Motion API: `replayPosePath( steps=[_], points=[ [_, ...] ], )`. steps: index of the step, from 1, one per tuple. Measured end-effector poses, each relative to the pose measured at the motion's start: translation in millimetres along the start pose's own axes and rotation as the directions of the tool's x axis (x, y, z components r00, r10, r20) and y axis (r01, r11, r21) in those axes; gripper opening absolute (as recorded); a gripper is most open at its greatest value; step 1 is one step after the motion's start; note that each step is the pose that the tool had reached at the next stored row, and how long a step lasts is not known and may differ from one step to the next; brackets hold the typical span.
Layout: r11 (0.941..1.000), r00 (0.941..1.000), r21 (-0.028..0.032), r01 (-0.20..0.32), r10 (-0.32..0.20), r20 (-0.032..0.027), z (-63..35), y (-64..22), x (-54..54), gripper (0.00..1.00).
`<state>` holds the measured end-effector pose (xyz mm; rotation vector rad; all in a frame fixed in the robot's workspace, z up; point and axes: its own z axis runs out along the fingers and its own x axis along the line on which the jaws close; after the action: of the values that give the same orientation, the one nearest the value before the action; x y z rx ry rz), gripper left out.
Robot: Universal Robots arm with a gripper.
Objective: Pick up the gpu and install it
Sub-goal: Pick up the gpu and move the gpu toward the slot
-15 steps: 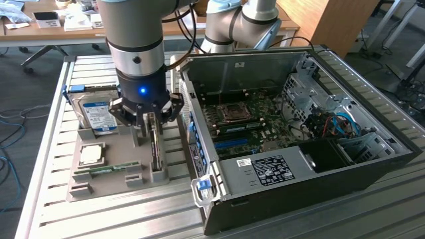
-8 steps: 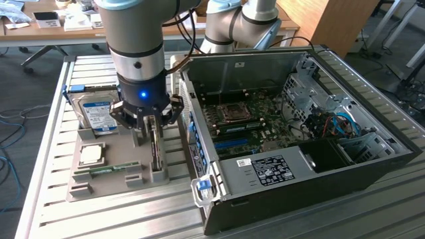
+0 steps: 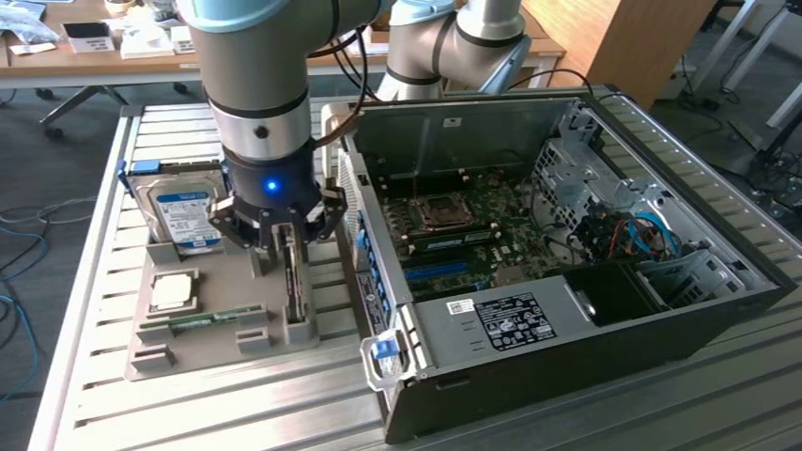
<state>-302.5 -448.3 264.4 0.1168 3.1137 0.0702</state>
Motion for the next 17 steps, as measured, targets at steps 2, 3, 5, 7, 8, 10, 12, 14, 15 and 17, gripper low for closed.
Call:
replayPosePath(
  steps=[2, 3, 5, 7, 8, 10, 12, 14, 15, 17],
  points=[
    [1.0000, 1.0000, 0.0000, 0.000, 0.000, 0.0001, 0.5, 0.1, -0.8, 0.42],
    [1.0000, 1.0000, 0.0000, 0.000, 0.000, 0.0001, 0.8, 0.1, -0.9, 0.42],
    [1.0000, 1.0000, 0.0000, 0.000, 0.000, 0.0001, 2.5, 0.0, -1.0, 0.42],
    [1.0000, 1.0000, 0.0000, 0.000, 0.000, 0.0001, 4.8, -0.1, -1.0, 0.42],
    [1.0000, 1.0000, -0.0001, 0.000, 0.000, 0.0001, 6.0, -0.2, -1.0, 0.42],
    [1.0000, 1.0000, 0.0000, 0.000, 0.000, 0.0000, 8.0, -0.2, -1.0, 0.42],
    [1.0000, 1.0000, 0.0001, 0.000, 0.000, -0.0001, 9.2, 0.1, -0.9, 0.42],
    [1.0000, 1.0000, 0.0000, 0.000, 0.000, 0.0000, 9.8, 1.1, -0.8, 0.42],
    [1.0000, 1.0000, 0.0000, 0.000, 0.000, 0.0000, 10.0, 1.9, -0.7, 0.42],
    [1.0000, 1.0000, 0.0001, 0.000, 0.000, -0.0001, 10.6, 3.7, -0.5, 0.42]
  ],
)
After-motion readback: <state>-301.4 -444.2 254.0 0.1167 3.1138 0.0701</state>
